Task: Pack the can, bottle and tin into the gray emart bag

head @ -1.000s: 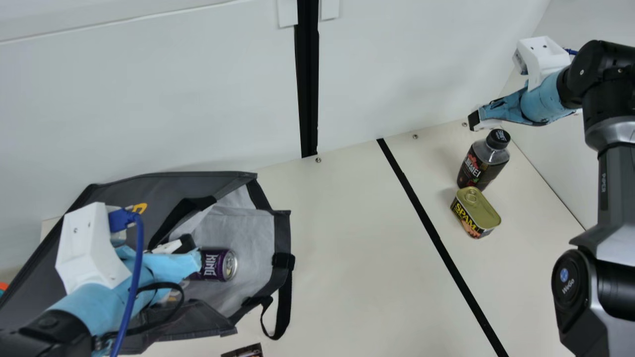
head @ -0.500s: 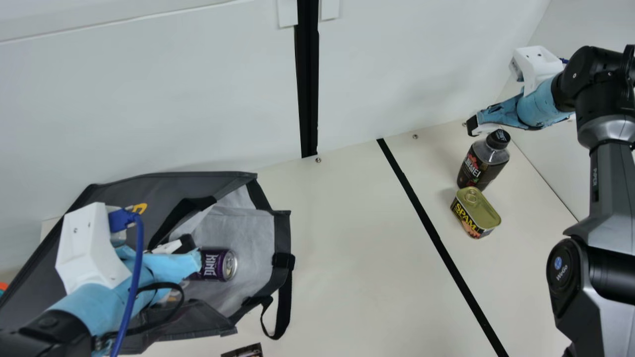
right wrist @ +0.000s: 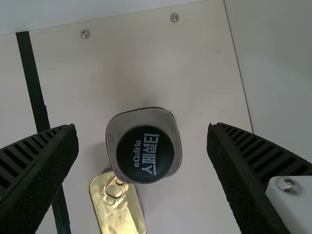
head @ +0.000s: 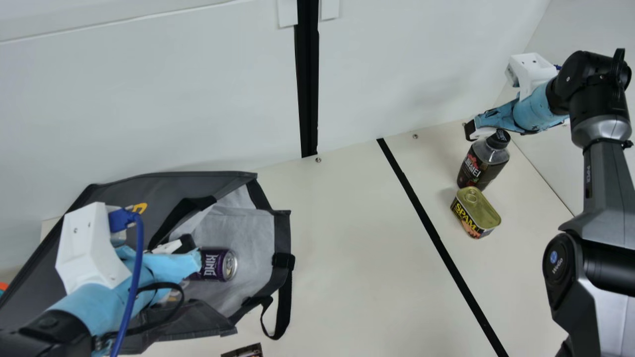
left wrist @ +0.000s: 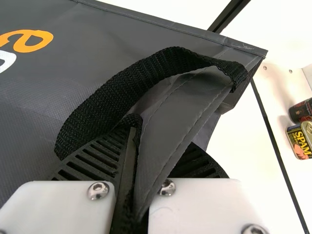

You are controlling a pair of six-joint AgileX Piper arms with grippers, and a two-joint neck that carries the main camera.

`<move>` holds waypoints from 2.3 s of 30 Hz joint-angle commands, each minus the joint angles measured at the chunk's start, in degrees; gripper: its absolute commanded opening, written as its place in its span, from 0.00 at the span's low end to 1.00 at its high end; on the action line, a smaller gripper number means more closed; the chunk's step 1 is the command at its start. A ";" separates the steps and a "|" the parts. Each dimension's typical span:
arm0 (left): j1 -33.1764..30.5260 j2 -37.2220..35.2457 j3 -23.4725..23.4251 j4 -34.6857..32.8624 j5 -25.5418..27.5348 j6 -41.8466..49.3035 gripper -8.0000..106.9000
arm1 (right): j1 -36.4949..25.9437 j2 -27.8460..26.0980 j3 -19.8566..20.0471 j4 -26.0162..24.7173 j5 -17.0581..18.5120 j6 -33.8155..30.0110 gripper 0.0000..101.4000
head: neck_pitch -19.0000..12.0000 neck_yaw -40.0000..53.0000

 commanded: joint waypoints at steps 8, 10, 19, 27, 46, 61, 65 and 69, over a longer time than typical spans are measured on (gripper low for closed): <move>0.00 0.00 0.00 0.00 0.00 0.00 0.16 | -0.04 1.02 -0.26 -0.72 0.62 0.47 0.90 | -1.30 -0.05; 0.00 0.00 0.00 0.00 0.00 0.00 0.16 | -0.03 1.22 -0.38 -0.77 0.77 0.55 0.90 | -1.30 -0.05; 0.00 0.00 0.00 0.00 0.00 0.00 0.16 | 0.17 1.90 -0.47 -0.86 1.03 0.90 0.90 | -1.30 -0.05; 0.00 0.00 0.00 0.00 0.00 0.00 0.16 | 0.33 2.32 -0.19 -0.69 1.03 1.21 0.63 | -1.30 -0.05; 0.00 0.00 0.00 0.00 0.00 0.00 0.16 | 0.50 1.47 0.13 0.26 1.03 1.02 0.00 | -1.30 -0.05; 0.00 0.00 0.00 0.00 0.00 0.00 0.16 | 1.93 -1.74 0.60 2.18 1.03 -1.07 0.00 | -1.30 -0.05; 0.00 0.00 0.00 0.00 0.00 0.00 0.16 | 2.74 -2.84 1.10 2.50 1.03 -1.71 0.00 | -1.30 -0.05; 0.00 0.00 0.00 0.00 0.00 0.00 0.16 | 3.61 -3.89 1.60 2.76 1.03 -2.41 0.00 | -1.30 -0.05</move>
